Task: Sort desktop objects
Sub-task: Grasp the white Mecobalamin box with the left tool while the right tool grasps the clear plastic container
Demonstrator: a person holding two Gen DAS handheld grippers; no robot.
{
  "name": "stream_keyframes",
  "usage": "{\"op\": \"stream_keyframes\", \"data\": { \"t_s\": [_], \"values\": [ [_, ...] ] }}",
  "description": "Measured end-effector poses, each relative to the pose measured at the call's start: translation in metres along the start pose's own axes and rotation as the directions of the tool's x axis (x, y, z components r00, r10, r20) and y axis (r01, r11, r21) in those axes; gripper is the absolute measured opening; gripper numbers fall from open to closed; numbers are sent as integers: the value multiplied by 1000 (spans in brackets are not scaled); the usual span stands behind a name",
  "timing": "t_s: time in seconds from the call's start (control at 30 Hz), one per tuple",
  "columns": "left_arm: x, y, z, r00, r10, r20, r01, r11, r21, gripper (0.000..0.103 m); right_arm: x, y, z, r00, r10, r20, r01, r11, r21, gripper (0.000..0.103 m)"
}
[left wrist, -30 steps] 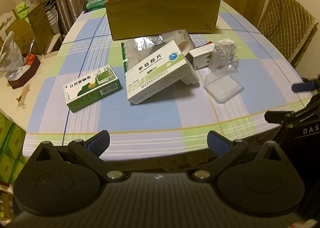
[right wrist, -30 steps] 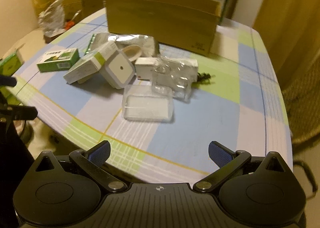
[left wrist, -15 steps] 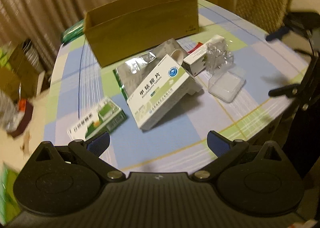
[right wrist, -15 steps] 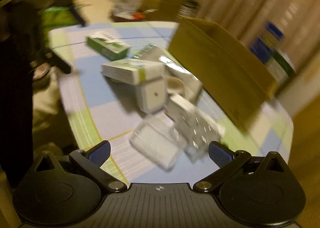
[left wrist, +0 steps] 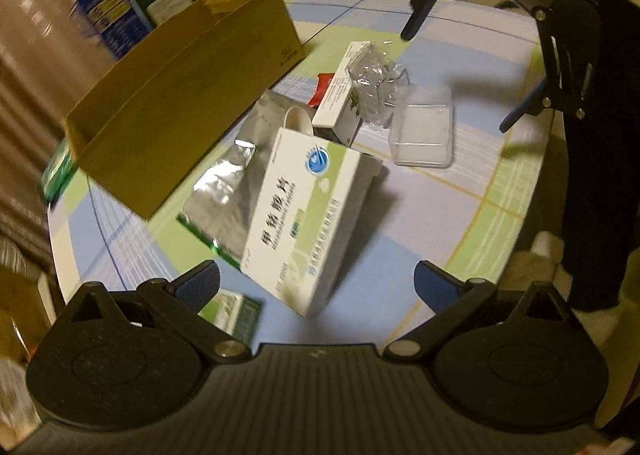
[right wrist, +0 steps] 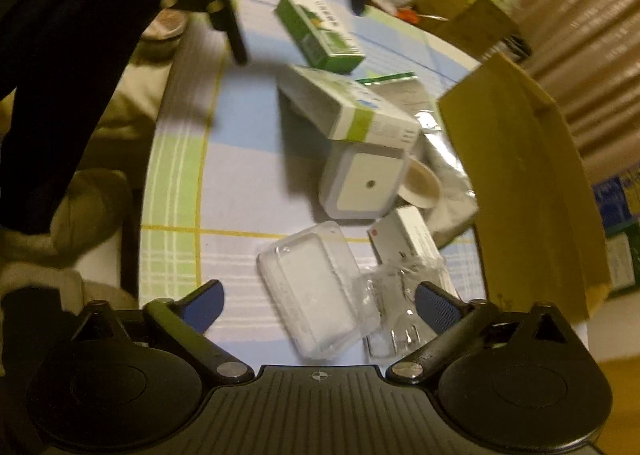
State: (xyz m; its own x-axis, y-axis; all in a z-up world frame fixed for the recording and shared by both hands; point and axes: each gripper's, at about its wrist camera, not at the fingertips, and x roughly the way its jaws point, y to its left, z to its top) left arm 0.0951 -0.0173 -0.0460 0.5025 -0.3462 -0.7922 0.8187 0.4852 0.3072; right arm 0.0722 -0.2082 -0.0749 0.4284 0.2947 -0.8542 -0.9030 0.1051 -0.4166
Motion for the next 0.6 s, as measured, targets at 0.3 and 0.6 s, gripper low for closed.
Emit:
{"op": "stream_keyframes", "data": {
  "t_s": [0.3,0.6],
  "values": [
    [26,24,15,992,-130,6,128,983,133,94,35,-15,2,993,101,-64,-108,987,-115,73],
    [51,46,27,957,-291,-22,290,943,161,94,54,-41,4,975,207,-84,-214,973,-81,72]
  ]
}}
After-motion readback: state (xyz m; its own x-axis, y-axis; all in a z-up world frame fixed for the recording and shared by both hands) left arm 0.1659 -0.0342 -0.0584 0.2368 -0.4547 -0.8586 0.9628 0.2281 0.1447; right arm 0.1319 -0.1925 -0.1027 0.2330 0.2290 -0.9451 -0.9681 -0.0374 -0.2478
